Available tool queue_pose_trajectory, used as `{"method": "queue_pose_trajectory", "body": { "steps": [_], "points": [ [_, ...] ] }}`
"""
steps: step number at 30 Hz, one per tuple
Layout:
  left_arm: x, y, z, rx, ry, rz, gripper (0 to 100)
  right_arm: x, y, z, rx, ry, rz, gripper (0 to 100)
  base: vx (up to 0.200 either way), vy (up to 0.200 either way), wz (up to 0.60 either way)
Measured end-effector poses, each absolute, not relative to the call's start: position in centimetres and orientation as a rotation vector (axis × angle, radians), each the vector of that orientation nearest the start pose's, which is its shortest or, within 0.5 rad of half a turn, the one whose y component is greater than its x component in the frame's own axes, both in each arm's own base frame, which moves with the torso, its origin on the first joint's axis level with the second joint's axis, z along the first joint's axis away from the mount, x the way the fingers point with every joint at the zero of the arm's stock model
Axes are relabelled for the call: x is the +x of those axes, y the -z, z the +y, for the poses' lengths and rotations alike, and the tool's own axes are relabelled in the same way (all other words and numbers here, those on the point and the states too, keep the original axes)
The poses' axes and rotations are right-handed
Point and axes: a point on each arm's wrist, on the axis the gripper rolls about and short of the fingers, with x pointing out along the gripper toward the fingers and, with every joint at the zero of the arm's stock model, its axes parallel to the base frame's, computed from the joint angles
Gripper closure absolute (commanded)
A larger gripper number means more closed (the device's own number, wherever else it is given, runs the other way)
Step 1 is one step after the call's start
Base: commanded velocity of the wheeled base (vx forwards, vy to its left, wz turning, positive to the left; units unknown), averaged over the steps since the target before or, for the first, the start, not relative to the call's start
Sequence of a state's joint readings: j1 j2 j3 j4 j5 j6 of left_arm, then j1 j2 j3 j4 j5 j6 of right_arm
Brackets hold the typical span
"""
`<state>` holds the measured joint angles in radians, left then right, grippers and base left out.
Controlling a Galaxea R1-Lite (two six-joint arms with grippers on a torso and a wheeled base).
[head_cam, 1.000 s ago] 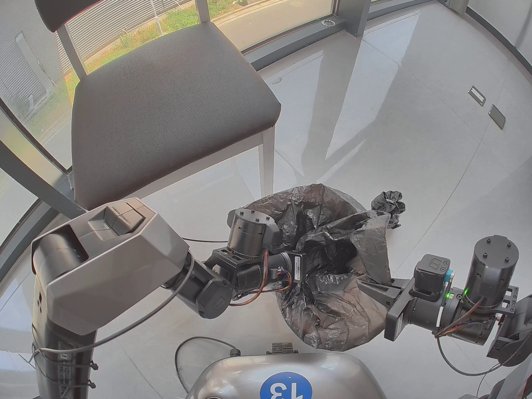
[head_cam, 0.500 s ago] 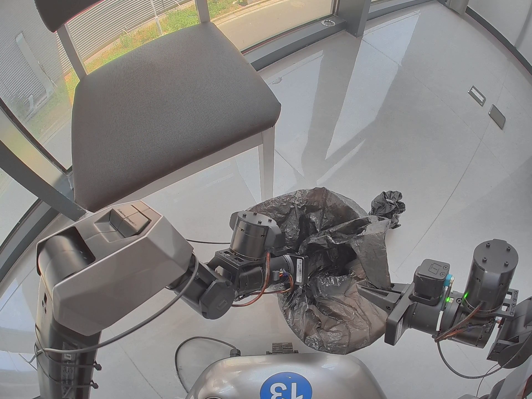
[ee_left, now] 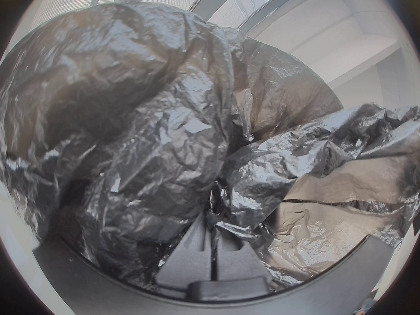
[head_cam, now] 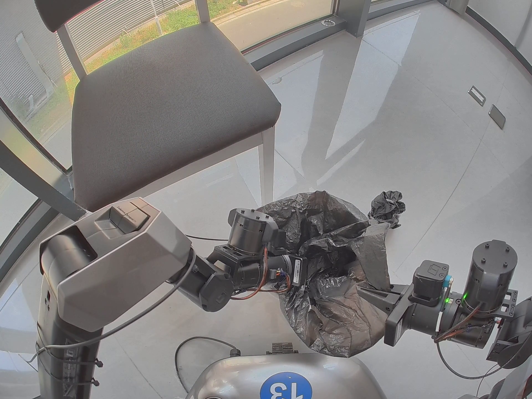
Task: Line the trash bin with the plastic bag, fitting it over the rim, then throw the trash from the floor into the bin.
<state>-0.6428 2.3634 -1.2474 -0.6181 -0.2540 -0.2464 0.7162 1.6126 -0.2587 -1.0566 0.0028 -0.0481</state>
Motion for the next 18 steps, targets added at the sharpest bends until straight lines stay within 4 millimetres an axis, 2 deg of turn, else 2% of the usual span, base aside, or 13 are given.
{"method": "queue_pose_trajectory", "body": {
  "steps": [5,18],
  "points": [
    [36.1,-3.7,-27.2,-0.077,0.816,0.576,100,16.8,-11.5,14.6,-0.151,-0.721,0.269,100,0.0,0.0,0.0],
    [38.1,-3.5,-27.4,-0.101,0.804,0.52,100,16.8,-11.4,14.7,-0.151,-0.734,0.275,100,0.0,0.0,0.0]
  ]
}}
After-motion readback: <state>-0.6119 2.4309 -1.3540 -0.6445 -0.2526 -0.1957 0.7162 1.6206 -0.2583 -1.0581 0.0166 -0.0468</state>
